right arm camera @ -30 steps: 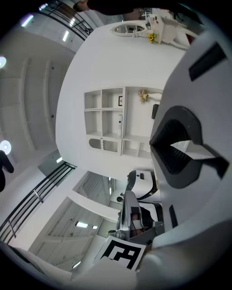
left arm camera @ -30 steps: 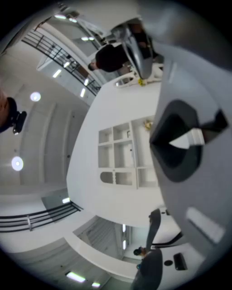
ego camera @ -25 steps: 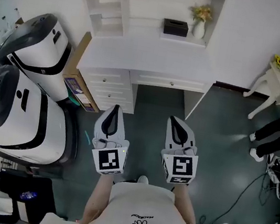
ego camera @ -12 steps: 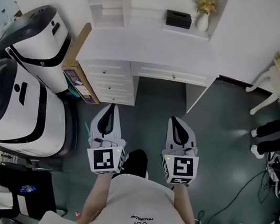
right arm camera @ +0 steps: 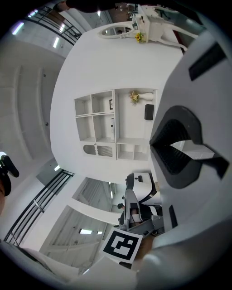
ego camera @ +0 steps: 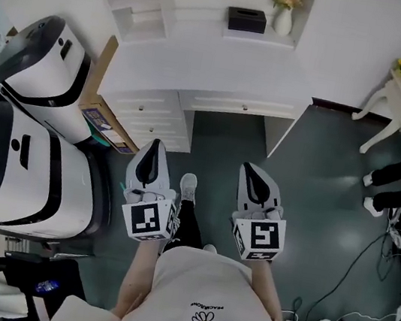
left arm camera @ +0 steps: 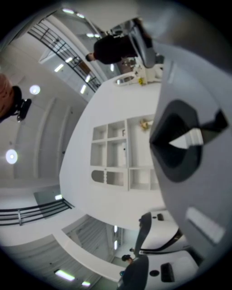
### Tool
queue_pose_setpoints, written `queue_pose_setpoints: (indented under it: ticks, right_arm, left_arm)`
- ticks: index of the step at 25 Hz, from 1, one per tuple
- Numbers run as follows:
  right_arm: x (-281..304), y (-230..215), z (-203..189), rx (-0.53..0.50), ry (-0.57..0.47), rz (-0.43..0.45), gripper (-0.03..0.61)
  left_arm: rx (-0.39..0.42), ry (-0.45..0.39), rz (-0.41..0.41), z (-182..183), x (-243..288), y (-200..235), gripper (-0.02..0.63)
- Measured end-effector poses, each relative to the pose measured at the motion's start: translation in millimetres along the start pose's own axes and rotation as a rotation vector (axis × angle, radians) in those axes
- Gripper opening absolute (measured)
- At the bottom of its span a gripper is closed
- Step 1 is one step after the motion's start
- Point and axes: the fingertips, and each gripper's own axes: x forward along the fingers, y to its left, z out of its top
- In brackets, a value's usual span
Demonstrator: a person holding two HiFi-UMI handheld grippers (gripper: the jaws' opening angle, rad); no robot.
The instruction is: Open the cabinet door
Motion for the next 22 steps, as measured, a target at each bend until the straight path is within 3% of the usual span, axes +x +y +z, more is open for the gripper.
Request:
queue_pose_setpoints:
  ticks: [9, 22]
  right_arm:
    - [95.9, -28.1, 7.8, -0.031, -0.013, -0.018, 0.0]
    - [327.3, -46.0, 61.5, -0.057, -0.061, 0.014, 0.0]
  left_arm:
    - [-0.003, -0.034, -0.013, -8.7, 96.2, 27.9, 0.006]
    - [0.016, -0.07, -0.079, -2.2, 299.3, 104.1, 0.006]
